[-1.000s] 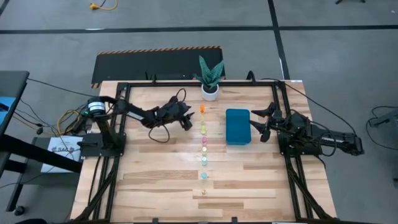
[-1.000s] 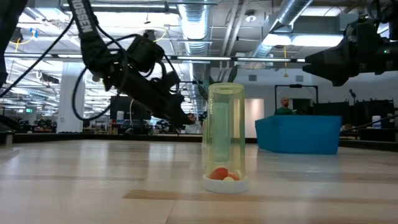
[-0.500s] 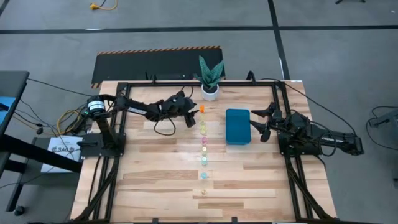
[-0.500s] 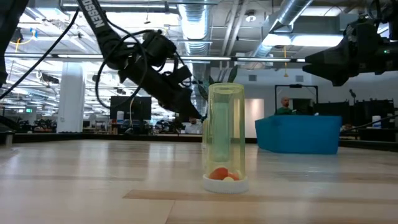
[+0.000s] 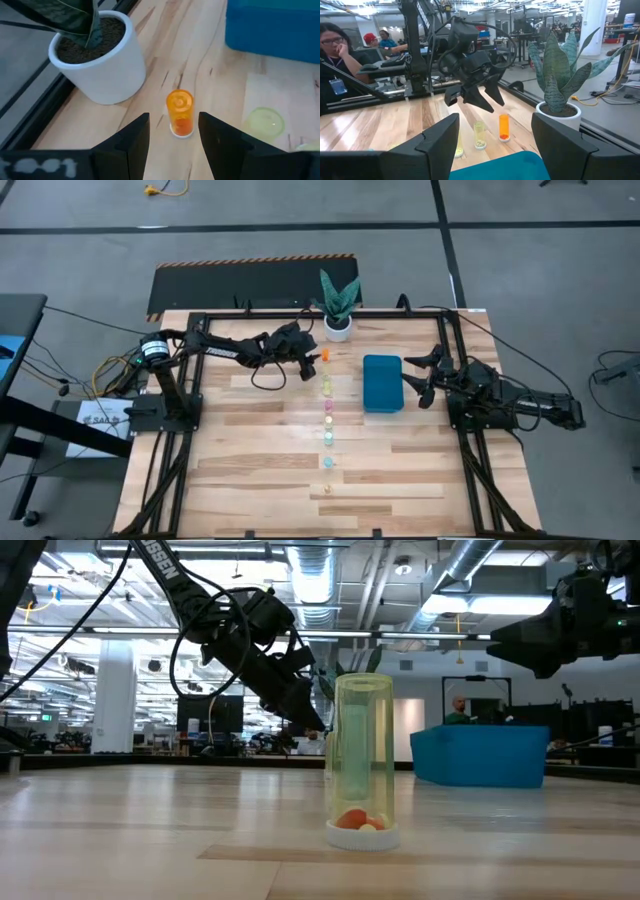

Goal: Pick and place pill bottles into a basket
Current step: Put the orange pill bottle into the blue bin

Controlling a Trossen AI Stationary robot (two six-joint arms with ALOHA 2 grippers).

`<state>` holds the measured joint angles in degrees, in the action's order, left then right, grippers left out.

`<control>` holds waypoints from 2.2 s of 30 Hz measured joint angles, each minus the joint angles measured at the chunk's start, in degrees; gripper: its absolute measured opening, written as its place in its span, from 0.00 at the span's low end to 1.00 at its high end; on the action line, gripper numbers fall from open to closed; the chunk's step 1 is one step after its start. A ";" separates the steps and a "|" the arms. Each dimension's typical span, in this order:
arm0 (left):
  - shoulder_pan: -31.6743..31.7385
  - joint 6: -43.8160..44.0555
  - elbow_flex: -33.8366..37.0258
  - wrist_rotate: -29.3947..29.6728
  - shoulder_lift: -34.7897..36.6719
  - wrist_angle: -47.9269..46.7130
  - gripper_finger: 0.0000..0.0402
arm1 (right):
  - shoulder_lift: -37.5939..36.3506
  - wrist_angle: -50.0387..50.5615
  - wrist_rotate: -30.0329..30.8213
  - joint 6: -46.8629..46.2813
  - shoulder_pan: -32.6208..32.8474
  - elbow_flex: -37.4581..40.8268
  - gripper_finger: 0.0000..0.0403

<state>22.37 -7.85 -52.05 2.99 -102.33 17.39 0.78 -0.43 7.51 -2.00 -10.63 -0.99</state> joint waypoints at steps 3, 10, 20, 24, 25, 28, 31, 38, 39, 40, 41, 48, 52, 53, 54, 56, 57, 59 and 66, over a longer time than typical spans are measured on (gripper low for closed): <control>0.00 0.14 0.00 -1.13 -0.02 0.00 0.40 | 0.00 0.00 0.00 0.00 0.01 0.00 0.61; 0.00 0.23 0.00 -1.28 -0.02 0.19 0.40 | 0.00 0.00 0.00 0.00 0.01 0.00 0.61; -0.02 3.20 0.00 -1.24 -0.04 0.44 0.40 | 0.00 0.00 0.00 0.00 0.01 0.00 0.61; -0.25 4.62 -1.19 -1.21 -0.08 -1.00 0.40 | 0.02 0.00 0.00 0.00 0.00 0.00 0.61; -0.38 4.82 -1.65 -1.21 -0.08 -1.16 0.40 | 0.00 0.00 0.00 0.00 0.00 0.00 0.61; -0.67 5.05 -2.83 -1.21 -0.08 -2.19 0.40 | 0.00 0.00 0.00 0.00 0.01 0.00 0.61; -0.70 5.90 -4.35 -0.95 -0.08 -5.19 0.40 | 0.00 0.00 0.00 0.00 0.02 0.00 0.61; -0.68 6.17 -6.00 -0.17 -0.08 -8.12 0.40 | 0.00 0.00 0.00 0.00 0.00 0.00 0.61; -0.68 6.32 -6.17 -0.17 -0.08 -8.66 0.40 | 0.00 0.00 0.01 0.00 0.00 0.00 0.61; -0.68 6.36 -6.29 -0.17 -0.08 -9.24 0.40 | 0.01 0.00 0.00 0.00 0.00 0.00 0.61; -0.68 6.37 -6.34 -0.18 -0.08 -9.45 0.40 | 0.01 0.00 0.00 0.00 0.00 0.00 0.61; -1.04 6.85 -6.36 -0.10 -0.42 -10.15 0.40 | 0.01 0.00 0.00 0.00 0.01 0.00 0.61; -1.73 6.79 -8.72 0.14 -2.83 -11.55 0.40 | 0.00 0.00 0.04 0.00 0.00 0.00 0.61; -1.84 6.55 -9.73 0.32 -3.60 -12.03 0.40 | 0.00 0.00 -0.02 0.01 0.02 0.00 0.61; -1.84 6.10 -10.71 0.74 -4.25 -14.42 0.40 | -0.07 -0.02 0.00 0.00 0.01 0.00 0.61; -1.84 5.64 -13.22 1.76 -5.90 -16.41 0.40 | 0.13 0.00 0.13 0.02 0.02 0.00 0.61; -1.84 5.53 -14.10 2.09 -6.39 -17.86 0.40 | 0.04 -0.04 0.09 0.00 0.01 0.00 0.61; -1.75 5.29 -15.48 2.30 -6.70 -19.46 0.40 | 0.28 0.00 -0.07 0.02 0.02 0.00 0.61; -1.49 4.95 -15.87 2.53 -6.66 -20.52 0.40 | 0.39 0.00 -0.02 0.00 0.02 0.00 0.61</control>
<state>20.88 -2.90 -67.92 5.52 -108.99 -3.13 1.17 -0.43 7.49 -2.00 -10.61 -0.99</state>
